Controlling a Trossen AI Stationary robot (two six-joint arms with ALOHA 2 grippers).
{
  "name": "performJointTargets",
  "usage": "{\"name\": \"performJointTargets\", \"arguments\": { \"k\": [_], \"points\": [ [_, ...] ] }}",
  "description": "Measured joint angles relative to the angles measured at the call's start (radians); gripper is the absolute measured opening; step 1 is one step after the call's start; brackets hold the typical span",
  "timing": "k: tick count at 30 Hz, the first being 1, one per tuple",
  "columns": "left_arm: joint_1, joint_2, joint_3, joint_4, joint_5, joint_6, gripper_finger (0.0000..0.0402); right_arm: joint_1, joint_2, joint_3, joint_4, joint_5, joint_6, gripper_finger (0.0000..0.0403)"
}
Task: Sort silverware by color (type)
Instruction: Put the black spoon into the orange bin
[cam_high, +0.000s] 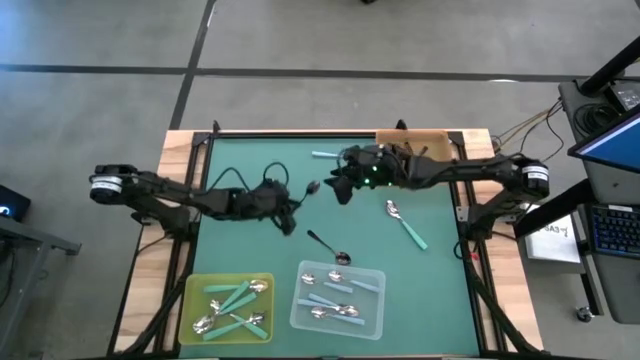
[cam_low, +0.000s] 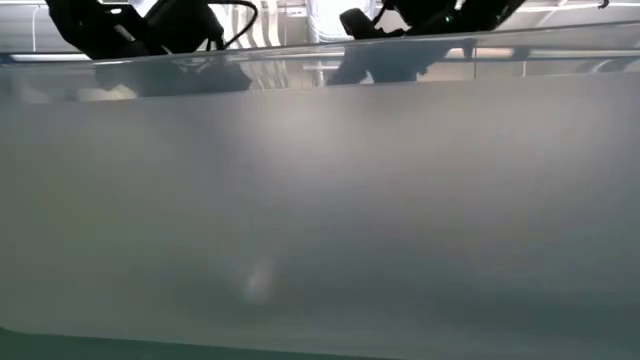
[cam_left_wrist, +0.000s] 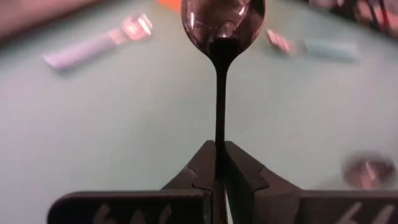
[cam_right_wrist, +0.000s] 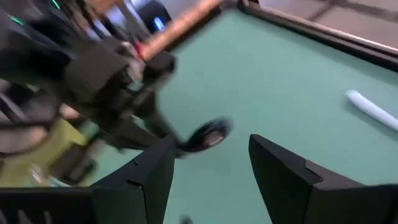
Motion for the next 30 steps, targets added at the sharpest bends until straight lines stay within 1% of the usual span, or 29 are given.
{"name": "performJointTargets", "arguments": {
  "k": [2, 4, 7, 12, 17, 22, 26, 30],
  "points": [
    [0.021, 0.000, 0.000, 0.070, -0.043, 0.024, 0.0001, 0.002, 0.004, -0.051, 0.139, 0.001, 0.048, 0.0196],
    [0.041, 0.000, 0.000, 0.142, -0.063, 0.049, 0.0000, 0.002, 0.008, -0.093, 0.271, 0.013, 0.098, 0.0196],
    [0.065, 0.000, 0.007, 0.207, -0.063, 0.048, 0.0000, 0.002, 0.016, -0.127, 0.388, 0.047, 0.151, 0.0196],
    [0.072, 0.006, 0.062, 0.226, -0.063, 0.045, 0.0000, 0.003, 0.050, -0.119, 0.392, 0.062, 0.150, 0.0196],
    [0.072, 0.053, 0.132, 0.230, -0.061, 0.053, 0.0000, 0.005, 0.086, -0.077, 0.393, 0.065, 0.122, 0.0196],
    [0.072, 0.097, 0.152, 0.253, -0.042, 0.044, 0.0000, 0.005, 0.098, -0.041, 0.387, 0.074, 0.038, 0.0192],
    [0.072, 0.107, 0.149, 0.337, -0.041, 0.042, 0.0000, 0.005, 0.091, -0.036, 0.378, 0.075, 0.022, 0.0166],
    [0.072, 0.108, 0.151, 0.346, -0.041, 0.051, 0.0000, 0.000, 0.089, -0.036, 0.340, 0.080, 0.021, 0.0111]
  ]
}}
